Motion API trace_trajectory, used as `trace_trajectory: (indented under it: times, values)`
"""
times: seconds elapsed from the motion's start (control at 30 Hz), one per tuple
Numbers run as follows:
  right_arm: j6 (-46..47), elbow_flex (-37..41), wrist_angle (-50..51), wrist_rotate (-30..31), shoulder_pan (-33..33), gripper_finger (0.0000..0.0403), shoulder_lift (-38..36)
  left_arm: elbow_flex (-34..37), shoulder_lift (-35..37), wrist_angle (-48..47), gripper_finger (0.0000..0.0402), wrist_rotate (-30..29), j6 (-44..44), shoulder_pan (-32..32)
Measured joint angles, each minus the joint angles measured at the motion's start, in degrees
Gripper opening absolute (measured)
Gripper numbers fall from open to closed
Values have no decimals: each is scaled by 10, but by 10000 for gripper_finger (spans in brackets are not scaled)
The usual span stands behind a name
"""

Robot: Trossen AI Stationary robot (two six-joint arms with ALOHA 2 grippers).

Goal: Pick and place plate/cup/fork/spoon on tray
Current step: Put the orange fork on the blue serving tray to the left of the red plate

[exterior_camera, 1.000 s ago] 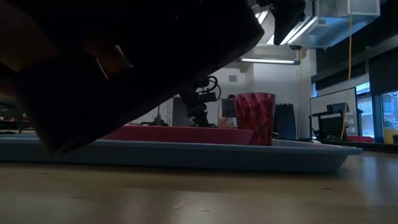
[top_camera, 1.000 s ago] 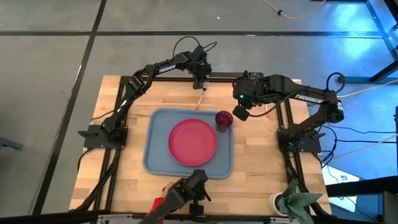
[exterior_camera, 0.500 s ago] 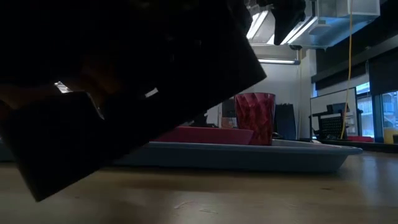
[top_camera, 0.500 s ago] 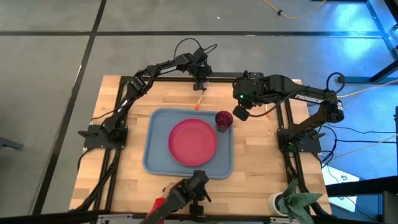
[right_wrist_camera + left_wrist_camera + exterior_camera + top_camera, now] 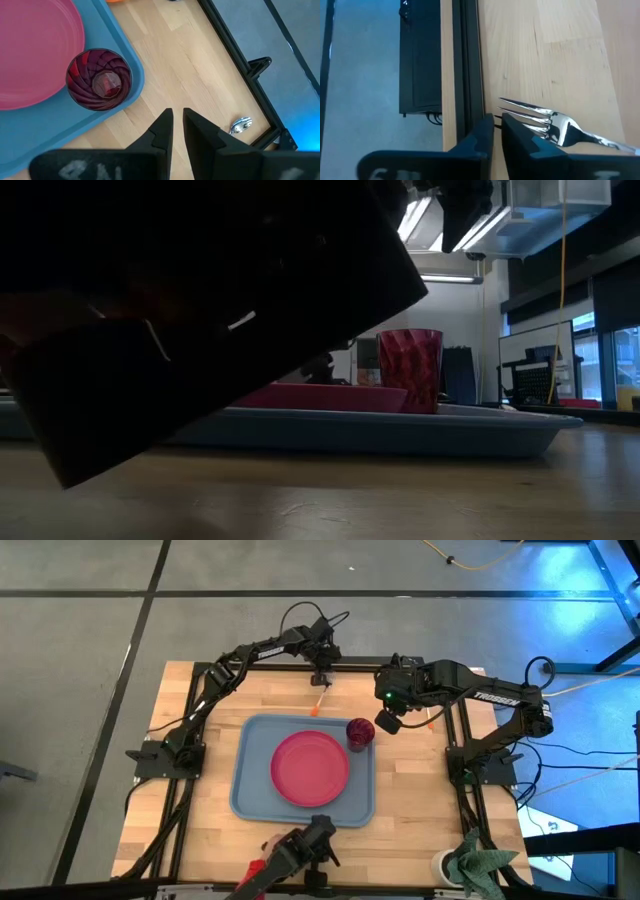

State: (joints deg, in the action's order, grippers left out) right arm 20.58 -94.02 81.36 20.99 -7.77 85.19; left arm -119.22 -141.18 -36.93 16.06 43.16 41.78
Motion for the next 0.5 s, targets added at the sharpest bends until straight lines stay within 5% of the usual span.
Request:
trace_trajectory:
  times: [0.5]
  values:
    - [-1, 0, 0, 0, 0, 49, 0, 0, -1, -44, 0, -21, 15, -6]
